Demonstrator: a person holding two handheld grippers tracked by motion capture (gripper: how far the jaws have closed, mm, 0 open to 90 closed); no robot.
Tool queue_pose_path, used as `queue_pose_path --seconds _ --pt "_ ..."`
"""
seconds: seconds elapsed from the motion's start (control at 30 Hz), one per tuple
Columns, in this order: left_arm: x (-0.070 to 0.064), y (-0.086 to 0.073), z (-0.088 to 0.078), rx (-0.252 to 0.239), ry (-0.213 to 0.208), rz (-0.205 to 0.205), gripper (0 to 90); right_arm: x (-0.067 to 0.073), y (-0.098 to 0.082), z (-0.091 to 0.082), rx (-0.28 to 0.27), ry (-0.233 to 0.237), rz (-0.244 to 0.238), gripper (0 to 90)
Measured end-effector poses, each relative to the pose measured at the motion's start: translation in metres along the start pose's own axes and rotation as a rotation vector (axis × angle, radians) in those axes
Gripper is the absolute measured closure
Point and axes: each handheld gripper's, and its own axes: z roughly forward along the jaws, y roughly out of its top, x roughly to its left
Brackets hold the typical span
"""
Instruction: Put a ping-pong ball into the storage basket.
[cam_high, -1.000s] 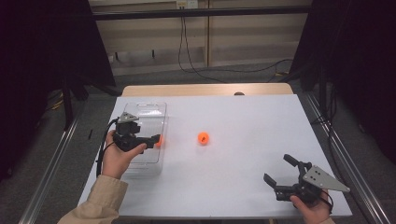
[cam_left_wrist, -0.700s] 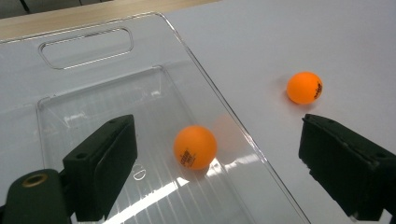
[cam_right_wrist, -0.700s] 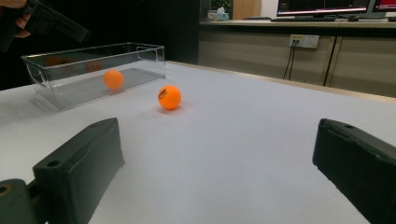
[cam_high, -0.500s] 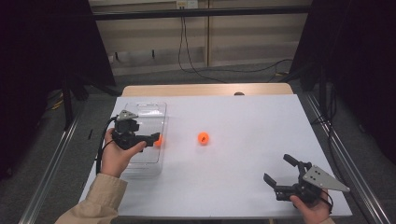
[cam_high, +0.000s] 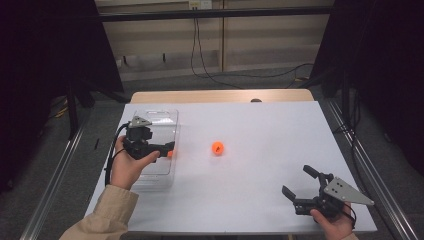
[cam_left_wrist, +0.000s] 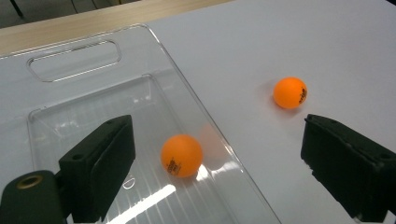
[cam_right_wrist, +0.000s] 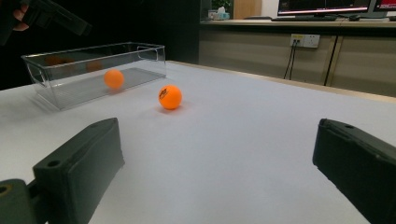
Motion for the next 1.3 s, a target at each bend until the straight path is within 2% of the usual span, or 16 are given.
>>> queue_pose_path --seconds 0.4,0.47,0.53,0.6,0.73,0.77,1.07,1.13,1.2,1.27,1.3 --pt "-0.011 0.004 0.006 -0.007 -0.021 0.013 9.8 -0.001 0.000 -0.001 -0.001 -0.003 0.003 1.0" --pt "-0.012 0.005 0.006 -0.003 -0.028 0.026 9.5 -0.001 0.000 -0.001 -0.001 -0.006 -0.001 1.0" --pt "-0.015 0.005 0.008 -0.011 -0.032 0.012 9.5 -0.001 0.001 -0.001 -0.002 -0.004 0.002 1.0" --pt "-0.016 0.006 0.009 -0.006 -0.033 0.021 9.5 -0.001 0.001 -0.001 -0.001 -0.004 0.002 1.0" --pt "-0.020 0.006 0.013 -0.011 -0.043 0.012 9.4 -0.001 0.001 0.000 -0.001 -0.002 0.000 1.0" --pt "-0.020 0.006 0.013 -0.003 -0.045 0.026 9.3 -0.001 0.000 0.000 0.000 -0.002 0.000 1.0" --pt "-0.029 0.008 0.019 -0.008 -0.060 0.026 8.9 -0.001 0.001 0.000 0.001 -0.003 0.000 1.0" --pt "-0.030 0.008 0.020 -0.001 -0.061 0.040 8.6 -0.001 0.001 0.000 0.002 -0.003 -0.001 1.0" --pt "-0.033 0.008 0.022 -0.007 -0.067 0.025 8.5 -0.001 0.001 0.001 0.004 -0.001 -0.001 1.0" --pt "-0.033 0.008 0.023 -0.003 -0.068 0.041 8.4 -0.001 0.001 0.001 0.004 0.000 -0.003 1.0" --pt "-0.034 0.008 0.024 -0.009 -0.071 0.027 8.4 -0.001 0.001 0.001 0.003 -0.001 -0.003 1.0"
